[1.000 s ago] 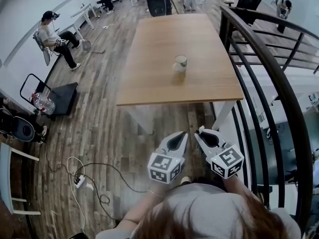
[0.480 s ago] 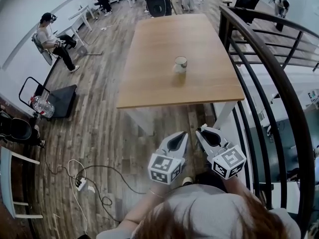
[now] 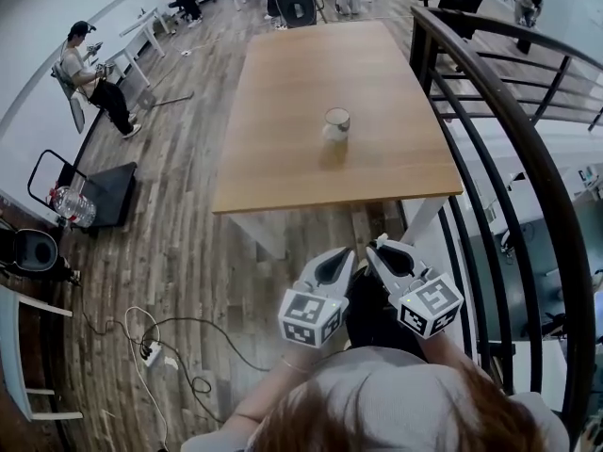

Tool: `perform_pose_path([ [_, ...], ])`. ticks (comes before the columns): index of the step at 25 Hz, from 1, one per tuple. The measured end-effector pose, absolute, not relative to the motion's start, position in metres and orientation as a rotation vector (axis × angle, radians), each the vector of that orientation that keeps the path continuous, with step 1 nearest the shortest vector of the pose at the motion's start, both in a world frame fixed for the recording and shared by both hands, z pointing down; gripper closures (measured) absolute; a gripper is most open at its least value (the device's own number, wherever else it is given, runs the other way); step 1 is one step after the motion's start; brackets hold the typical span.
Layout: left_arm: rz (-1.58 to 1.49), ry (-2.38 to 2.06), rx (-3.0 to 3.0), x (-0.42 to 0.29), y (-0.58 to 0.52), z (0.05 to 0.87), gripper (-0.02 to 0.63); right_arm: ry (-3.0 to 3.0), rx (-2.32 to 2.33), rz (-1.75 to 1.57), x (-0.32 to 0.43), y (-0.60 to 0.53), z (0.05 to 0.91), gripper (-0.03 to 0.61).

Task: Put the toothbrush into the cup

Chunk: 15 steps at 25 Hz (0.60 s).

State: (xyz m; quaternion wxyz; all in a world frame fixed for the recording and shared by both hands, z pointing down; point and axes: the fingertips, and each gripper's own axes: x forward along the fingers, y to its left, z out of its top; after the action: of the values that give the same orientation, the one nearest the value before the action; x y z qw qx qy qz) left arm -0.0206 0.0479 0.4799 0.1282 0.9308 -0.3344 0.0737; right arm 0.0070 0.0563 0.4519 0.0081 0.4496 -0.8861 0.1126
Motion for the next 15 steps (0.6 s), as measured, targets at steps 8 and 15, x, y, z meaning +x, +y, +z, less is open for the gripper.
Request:
perform_pose_path([
  [8,0.213,-1.001,2.702,-0.009,-0.023,0.486,0.617,-2.816,1.385,0.280,0.013,-0.018,0.444,0.552],
  [15,0.203,-1.055,2.656,-0.006,-0.108,0.492,0.617,-2.823,1.330,0.263,0.022,-0.104,0.440,0.552],
])
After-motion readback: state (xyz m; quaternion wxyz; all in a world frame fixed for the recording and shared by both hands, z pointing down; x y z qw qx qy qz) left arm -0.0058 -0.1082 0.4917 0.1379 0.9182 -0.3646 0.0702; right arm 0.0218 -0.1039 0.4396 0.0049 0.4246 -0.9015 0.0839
